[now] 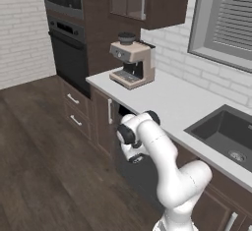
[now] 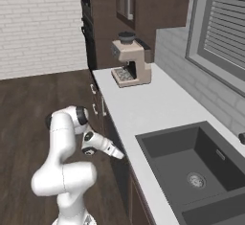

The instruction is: Pick up the cup and bowl from the counter, place them in the dishwasher, and close the dishwasher door.

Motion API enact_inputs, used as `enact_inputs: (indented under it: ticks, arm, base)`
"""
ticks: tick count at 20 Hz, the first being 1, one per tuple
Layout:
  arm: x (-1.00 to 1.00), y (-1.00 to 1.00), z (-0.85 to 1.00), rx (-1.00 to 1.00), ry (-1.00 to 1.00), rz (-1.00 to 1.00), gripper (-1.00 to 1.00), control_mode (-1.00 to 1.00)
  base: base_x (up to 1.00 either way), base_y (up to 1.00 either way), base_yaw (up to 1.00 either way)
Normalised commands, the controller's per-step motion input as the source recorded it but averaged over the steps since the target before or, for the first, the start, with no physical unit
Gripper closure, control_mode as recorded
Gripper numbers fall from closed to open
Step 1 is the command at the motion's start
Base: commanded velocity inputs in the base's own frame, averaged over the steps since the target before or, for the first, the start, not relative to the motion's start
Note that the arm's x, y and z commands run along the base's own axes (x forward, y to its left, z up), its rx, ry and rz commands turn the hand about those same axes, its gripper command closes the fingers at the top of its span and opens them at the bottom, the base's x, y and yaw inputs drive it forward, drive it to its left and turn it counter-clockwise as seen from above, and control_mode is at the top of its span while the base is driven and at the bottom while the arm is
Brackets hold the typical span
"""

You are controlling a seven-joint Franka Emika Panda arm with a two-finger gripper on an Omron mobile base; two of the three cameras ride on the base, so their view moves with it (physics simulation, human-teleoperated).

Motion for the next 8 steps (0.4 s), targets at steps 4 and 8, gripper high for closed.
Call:
enact_inputs:
  ticks: [4,8]
  arm:
    - [1.0,0.0,-1.0,-0.46,-0.32,-0.31,-1.0,-1.0]
    - [1.0,0.0,-0.92,-0.29,-0.14,-0.27,-1.0,-1.0]
  base:
    - [0.0,0.0,0.0]
    - [0.0,0.0,0.0]
